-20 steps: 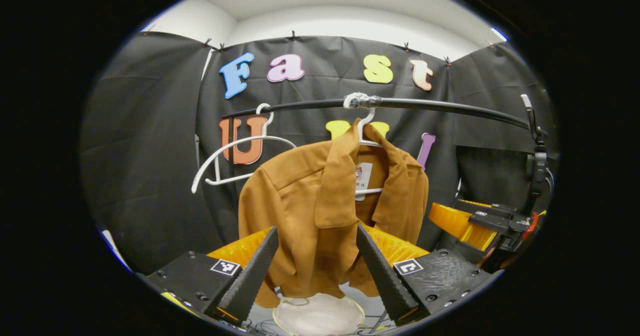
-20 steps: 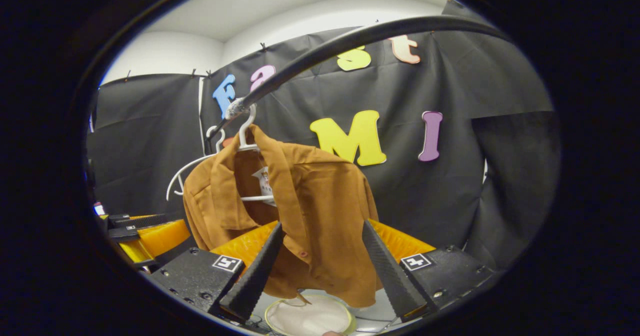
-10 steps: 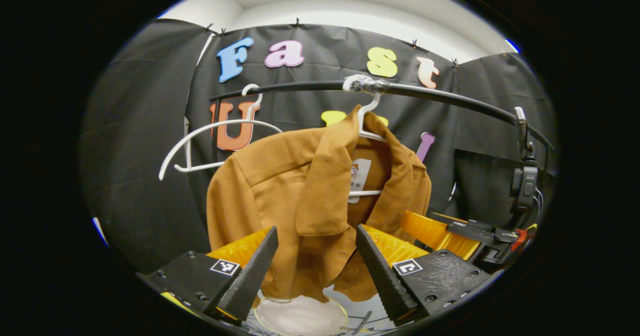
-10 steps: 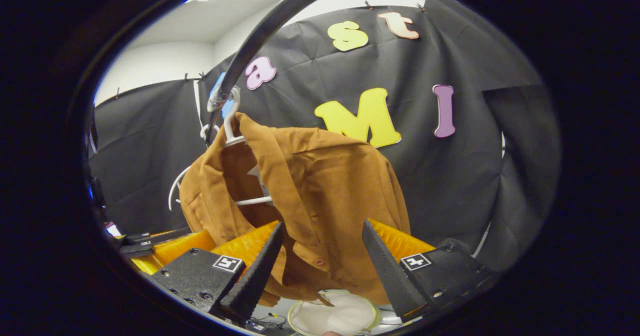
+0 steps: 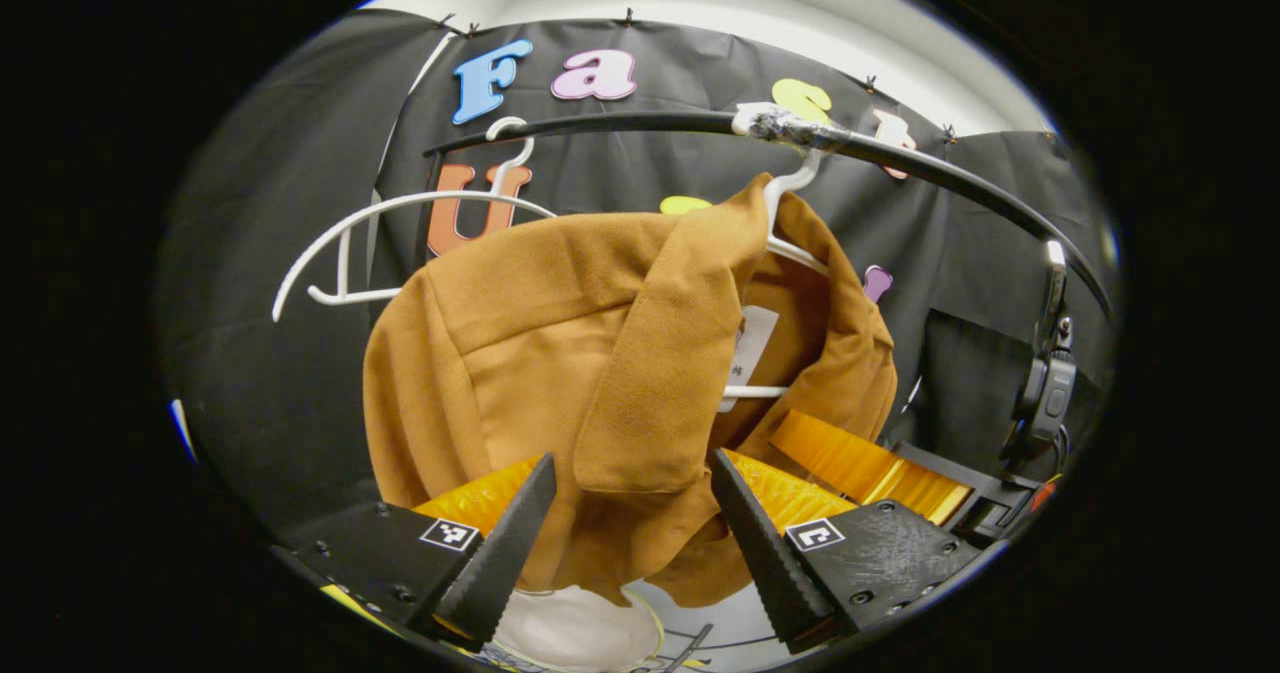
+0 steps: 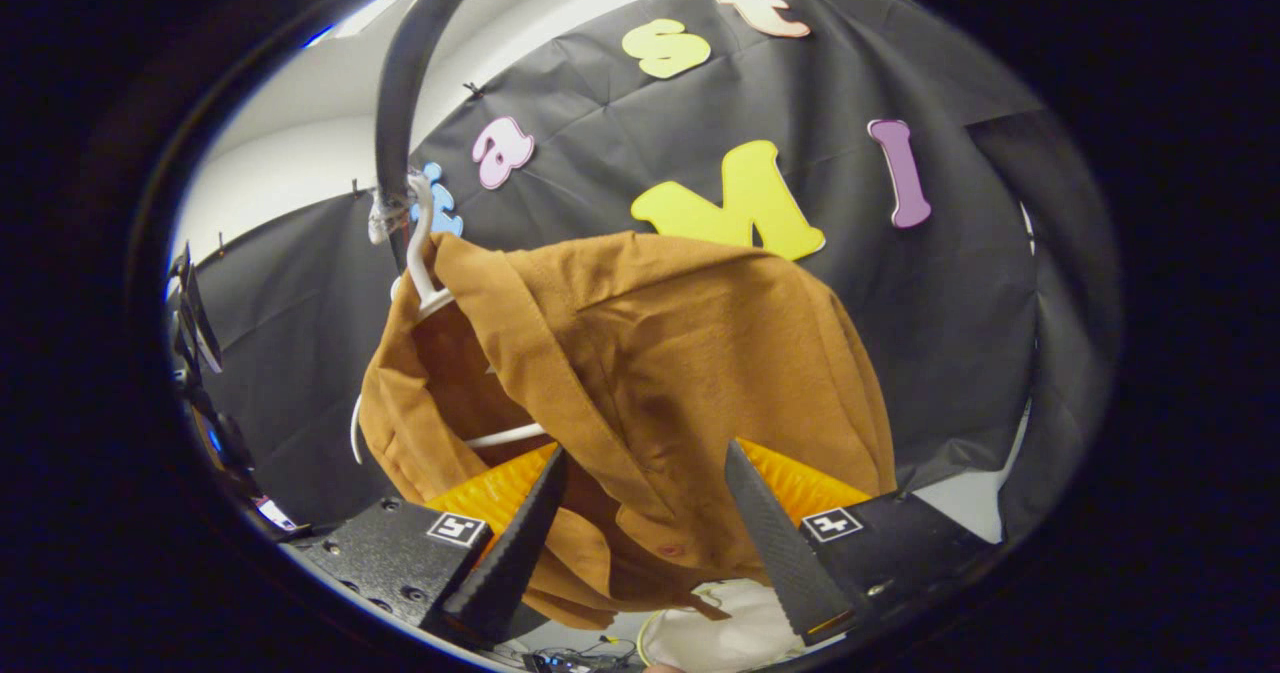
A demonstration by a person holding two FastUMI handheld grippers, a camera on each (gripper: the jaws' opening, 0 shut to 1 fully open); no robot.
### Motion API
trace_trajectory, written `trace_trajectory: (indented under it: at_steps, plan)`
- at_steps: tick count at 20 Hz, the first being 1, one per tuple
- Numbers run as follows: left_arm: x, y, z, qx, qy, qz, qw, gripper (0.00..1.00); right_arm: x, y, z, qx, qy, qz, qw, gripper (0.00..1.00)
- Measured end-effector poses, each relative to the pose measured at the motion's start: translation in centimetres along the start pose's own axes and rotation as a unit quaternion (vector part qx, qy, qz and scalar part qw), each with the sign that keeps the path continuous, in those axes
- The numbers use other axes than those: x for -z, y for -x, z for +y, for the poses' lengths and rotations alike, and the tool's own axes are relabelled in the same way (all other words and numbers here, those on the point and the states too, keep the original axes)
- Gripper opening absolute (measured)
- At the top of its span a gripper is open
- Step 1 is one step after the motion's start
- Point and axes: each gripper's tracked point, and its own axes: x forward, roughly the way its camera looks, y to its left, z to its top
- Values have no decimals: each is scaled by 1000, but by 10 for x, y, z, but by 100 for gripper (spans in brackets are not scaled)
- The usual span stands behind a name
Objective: Grasp the clothes on the hanger with both hands and then place them into the laundry hamper below.
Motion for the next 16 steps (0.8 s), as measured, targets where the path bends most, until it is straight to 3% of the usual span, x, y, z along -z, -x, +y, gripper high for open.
trace_trajectory:
  at_steps: [5, 6, 9, 10, 13, 15, 16]
  plan:
    - [4, -14, -1, 3, 13, 5, 1000, 96, 6, -17, -3, -7, -23, 14, 1000, 100]
    - [2, -18, 0, 1, 14, 4, 1000, 100, 4, -20, -2, -8, -26, 12, 1000, 100]
    - [-2, -35, 1, -5, 28, 6, 1000, 95, -5, -34, -13, 1, -29, 6, 1000, 99]
    - [-1, -39, 2, -6, 37, 7, 999, 100, -5, -36, -17, 0, -33, 8, 999, 99]
    - [-1, -46, -7, 3, 71, -3, 997, 95, -4, -32, -24, -11, -67, 10, 998, 98]
    - [-1, -52, -13, 3, 80, -2, 997, 95, -7, -33, -27, -23, -87, 10, 996, 96]
    - [0, -55, -14, -2, 80, 1, 997, 100, -9, -32, -29, -28, -92, 13, 995, 89]
